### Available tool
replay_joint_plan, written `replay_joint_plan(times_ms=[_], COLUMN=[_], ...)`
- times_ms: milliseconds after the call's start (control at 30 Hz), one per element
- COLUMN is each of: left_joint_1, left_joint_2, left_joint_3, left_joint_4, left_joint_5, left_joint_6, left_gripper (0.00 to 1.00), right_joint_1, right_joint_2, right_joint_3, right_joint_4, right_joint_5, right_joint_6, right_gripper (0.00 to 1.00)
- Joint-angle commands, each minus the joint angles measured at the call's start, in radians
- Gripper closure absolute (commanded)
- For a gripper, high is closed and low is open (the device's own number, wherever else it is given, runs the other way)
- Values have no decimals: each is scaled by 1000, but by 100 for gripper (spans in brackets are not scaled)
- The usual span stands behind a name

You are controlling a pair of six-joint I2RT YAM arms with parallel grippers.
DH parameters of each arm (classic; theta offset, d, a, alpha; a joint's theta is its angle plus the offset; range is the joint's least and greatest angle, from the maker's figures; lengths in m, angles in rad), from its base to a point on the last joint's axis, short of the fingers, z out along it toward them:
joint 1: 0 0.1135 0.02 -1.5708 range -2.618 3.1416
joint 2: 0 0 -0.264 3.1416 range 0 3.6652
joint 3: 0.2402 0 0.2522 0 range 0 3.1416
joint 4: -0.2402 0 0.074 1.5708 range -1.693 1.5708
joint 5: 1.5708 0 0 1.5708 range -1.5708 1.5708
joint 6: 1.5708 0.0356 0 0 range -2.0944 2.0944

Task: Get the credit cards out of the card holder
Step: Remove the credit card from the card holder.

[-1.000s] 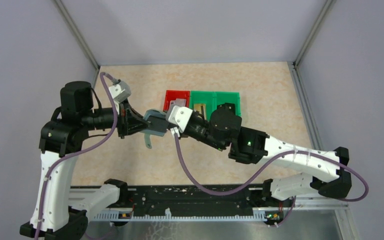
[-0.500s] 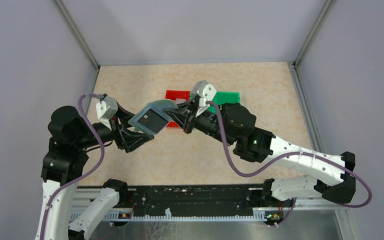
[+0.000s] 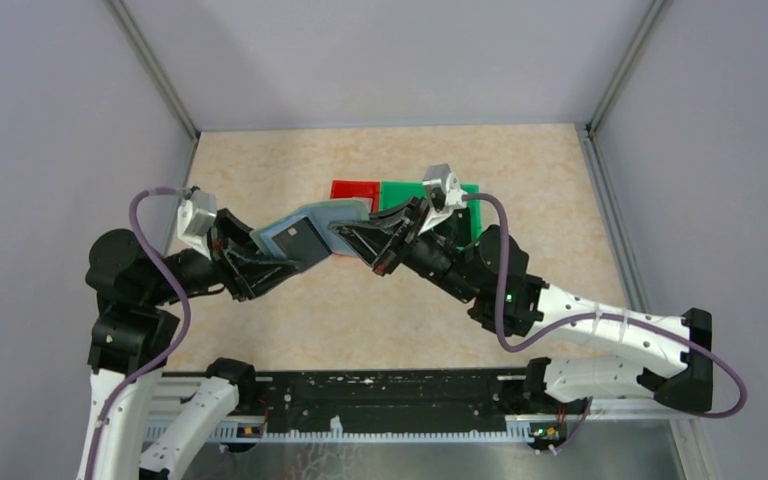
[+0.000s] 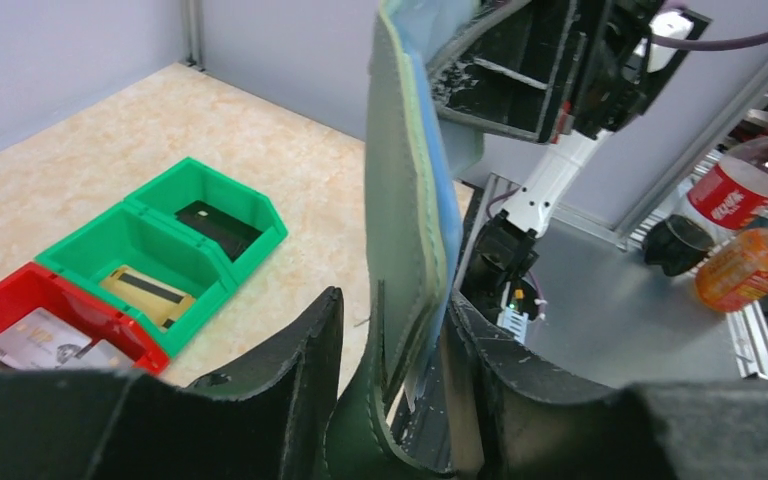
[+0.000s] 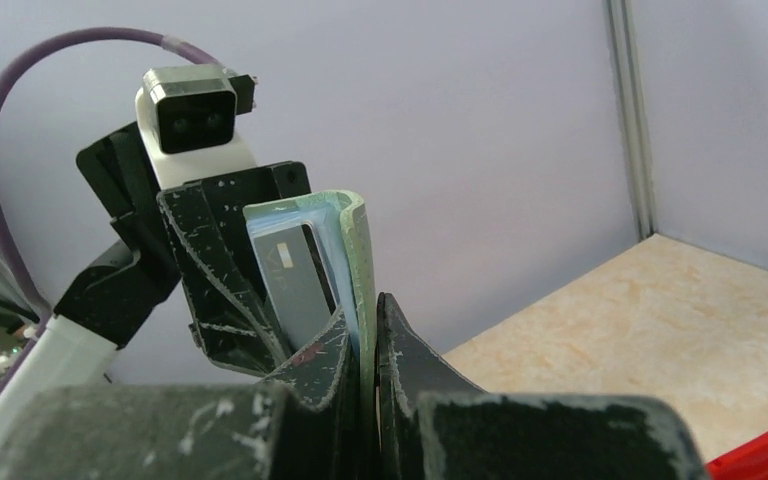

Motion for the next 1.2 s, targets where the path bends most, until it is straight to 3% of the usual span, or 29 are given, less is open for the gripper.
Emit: replay_joint_plan(times_ms=[0, 233, 433, 667, 933, 1033, 1100, 1167], left_joint_1=[-1, -1, -1, -1, -1, -1, -1, -1], left_joint_2=[-21, -64, -83, -52, -28, -13, -3, 7], left_joint_3=[-27, -95, -98, -44, -16, 8, 19, 25], left_joint_4=[62, 134, 187, 227, 234, 234, 234, 237], left_joint_5=[89, 77, 7, 38, 49, 45, 44, 55], left_joint_6=[-80, -148, -177, -229, -237, -240, -245, -257], left_gripper=[53, 50, 57, 62, 82, 82, 75, 74], right_joint_1=[-6, -6, -6, -6, -6, -6, -6, -6], right_joint_2=[-37, -22, -16, -20, -31, -38, -45, -51], right_joint_3=[-18, -27, -50, -86, -122, -144, -164, -182], right_joint_4=[143, 173, 203, 231, 275, 294, 313, 331], right_joint_5=[30, 27, 14, 21, 11, 2, -4, -10], right_joint_6=[91, 144, 187, 212, 249, 267, 278, 293], right_gripper=[100, 100, 100, 100, 100, 100, 100, 100])
